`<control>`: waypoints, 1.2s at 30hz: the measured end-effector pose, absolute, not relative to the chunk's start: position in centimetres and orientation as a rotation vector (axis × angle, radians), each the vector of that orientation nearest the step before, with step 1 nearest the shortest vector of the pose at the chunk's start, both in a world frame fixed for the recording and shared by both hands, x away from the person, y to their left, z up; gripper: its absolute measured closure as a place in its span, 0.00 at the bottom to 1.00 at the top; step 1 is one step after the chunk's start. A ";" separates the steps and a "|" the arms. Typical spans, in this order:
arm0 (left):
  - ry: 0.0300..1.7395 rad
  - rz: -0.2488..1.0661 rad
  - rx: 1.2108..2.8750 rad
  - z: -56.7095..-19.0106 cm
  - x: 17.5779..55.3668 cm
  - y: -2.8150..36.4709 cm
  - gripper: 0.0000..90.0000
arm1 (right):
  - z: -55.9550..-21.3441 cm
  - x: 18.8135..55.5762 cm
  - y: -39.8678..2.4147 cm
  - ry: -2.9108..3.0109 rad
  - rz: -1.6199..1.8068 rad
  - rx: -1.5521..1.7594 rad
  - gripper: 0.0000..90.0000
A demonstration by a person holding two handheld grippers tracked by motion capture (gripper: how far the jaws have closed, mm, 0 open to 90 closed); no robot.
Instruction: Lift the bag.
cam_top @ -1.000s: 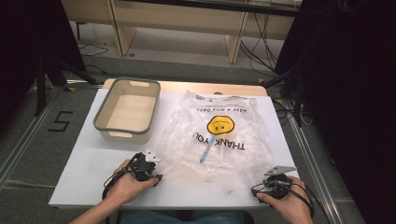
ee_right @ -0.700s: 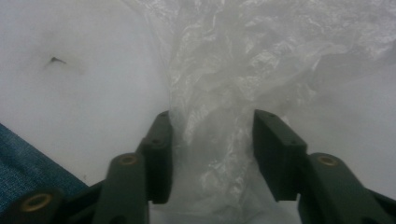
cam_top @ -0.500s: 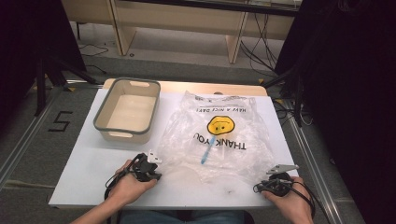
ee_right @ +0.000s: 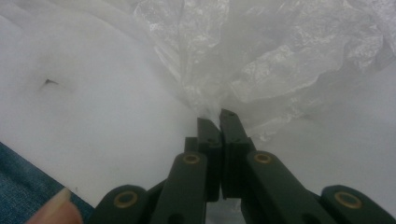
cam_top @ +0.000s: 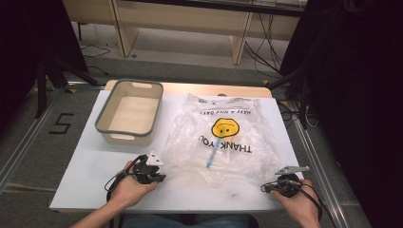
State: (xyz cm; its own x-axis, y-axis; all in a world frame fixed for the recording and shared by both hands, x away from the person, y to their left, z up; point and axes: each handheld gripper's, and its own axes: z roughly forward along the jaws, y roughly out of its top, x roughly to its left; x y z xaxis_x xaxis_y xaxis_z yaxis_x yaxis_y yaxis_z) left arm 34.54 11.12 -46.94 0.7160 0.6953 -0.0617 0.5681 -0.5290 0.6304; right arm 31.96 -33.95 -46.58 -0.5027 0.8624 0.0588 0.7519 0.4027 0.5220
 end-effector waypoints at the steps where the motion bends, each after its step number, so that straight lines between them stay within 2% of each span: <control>1: 0.951 0.267 2.272 -46.7 34.5 11.3 0.99 | -46.6 32.0 -34.0 2.433 0.735 1.434 0.99; 17: 0.855 0.440 2.094 -43.9 34.1 11.9 0.99 | -45.1 31.9 -34.9 2.311 0.807 1.433 1.00; 36: 0.752 0.486 2.003 -41.4 33.3 10.8 0.99 | -43.9 31.9 -35.5 2.173 0.853 1.421 1.00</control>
State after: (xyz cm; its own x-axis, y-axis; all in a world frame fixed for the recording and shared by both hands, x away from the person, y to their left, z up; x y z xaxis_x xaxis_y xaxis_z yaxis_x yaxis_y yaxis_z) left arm 33.34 10.76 -41.41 0.7363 0.6754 0.0419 0.3154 -0.3973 0.8618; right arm 31.87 -35.49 -43.86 -0.3994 0.9168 -0.0042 0.6689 0.2945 0.6825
